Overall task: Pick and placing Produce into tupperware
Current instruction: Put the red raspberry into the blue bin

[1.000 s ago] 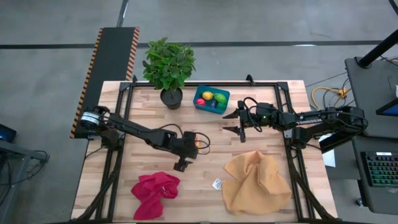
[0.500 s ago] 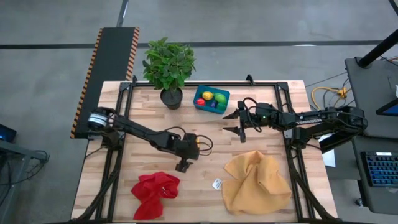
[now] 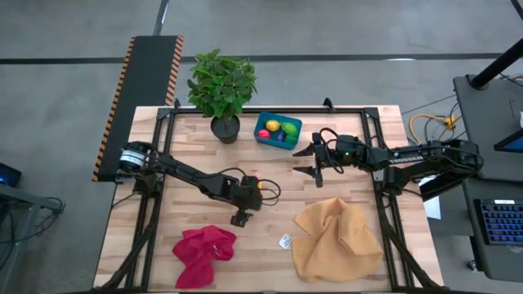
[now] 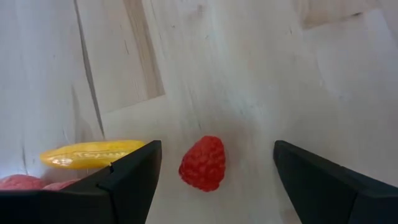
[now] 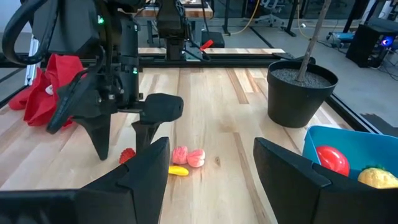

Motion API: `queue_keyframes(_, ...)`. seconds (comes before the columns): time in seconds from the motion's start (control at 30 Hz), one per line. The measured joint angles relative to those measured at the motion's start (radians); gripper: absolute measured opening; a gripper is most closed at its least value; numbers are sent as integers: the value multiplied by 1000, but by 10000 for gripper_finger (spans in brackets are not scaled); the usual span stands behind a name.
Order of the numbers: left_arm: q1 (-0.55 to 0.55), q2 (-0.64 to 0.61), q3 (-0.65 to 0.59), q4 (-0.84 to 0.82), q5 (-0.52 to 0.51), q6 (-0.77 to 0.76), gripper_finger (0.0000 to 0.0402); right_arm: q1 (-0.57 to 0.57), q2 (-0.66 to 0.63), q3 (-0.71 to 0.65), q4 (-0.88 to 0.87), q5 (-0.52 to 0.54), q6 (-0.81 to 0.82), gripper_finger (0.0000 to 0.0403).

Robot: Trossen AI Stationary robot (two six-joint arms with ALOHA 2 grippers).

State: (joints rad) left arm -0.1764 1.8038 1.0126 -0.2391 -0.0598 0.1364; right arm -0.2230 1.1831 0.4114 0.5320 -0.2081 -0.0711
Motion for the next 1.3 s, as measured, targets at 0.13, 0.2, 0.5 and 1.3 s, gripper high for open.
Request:
queue_keyframes(0.13,0,0,-2,0,0,0,291,0,0,0,0,0,0,226)
queue_keyframes(0.2,0,0,-2,0,1,-1,278,0,0,0,0,0,0,226)
queue_keyframes(0.5,0,1,-2,-5,7,0,180,0,0,0,0,0,0,226)
queue_keyframes(1.3,6,0,20,5,-42,2,64,0,0,0,-1,0,1,226)
